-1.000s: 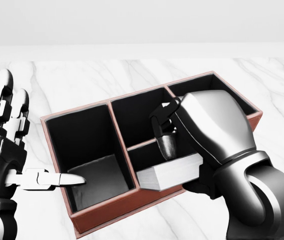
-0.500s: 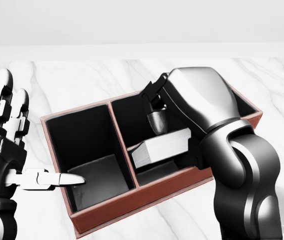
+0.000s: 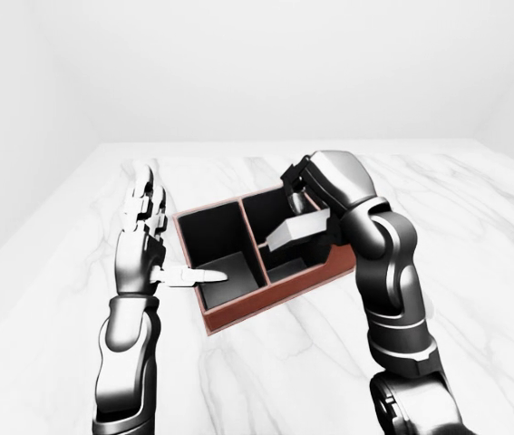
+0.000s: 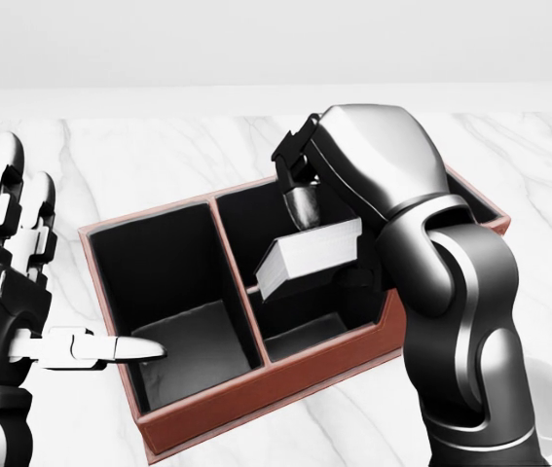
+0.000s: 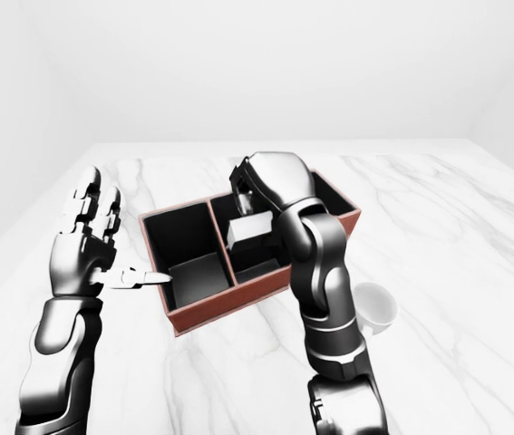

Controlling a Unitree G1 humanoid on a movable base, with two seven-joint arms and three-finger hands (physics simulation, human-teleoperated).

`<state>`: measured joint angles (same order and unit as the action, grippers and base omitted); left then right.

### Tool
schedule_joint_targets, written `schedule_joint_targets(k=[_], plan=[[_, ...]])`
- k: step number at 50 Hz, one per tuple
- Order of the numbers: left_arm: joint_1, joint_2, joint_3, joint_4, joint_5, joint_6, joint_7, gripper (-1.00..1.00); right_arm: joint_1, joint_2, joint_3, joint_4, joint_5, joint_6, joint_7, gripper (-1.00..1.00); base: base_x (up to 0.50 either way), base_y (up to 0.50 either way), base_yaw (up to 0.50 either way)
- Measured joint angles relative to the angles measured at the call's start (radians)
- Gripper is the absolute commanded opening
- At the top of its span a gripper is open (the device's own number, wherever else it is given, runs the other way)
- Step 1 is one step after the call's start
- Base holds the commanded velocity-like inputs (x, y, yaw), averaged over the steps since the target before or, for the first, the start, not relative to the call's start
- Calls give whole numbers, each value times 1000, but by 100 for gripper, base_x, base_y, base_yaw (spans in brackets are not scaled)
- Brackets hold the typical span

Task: Pick up the book and place it in the front compartment of the caddy.

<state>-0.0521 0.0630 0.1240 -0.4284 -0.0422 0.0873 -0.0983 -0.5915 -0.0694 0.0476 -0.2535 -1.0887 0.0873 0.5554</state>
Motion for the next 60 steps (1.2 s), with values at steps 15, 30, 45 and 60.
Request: schedule_joint_targets(k=[15,30,45,60], plan=[[-1,0,1,-4,-2,0,0,100,-59,4,5,106,2,0,-47,-100,0,0,0],[-3,1,3,-6,-5,0,0,100,-130,-1,3,173,5,0,-57,-100,0,0,0],[-6,3,7,-9,-9,0,1,100,-184,-9,1,250,13,0,-82,-100,0,0,0],[-6,3,6,-15,-9,0,1,100,-217,-10,4,350,21,0,-136,-100,0,0,0]])
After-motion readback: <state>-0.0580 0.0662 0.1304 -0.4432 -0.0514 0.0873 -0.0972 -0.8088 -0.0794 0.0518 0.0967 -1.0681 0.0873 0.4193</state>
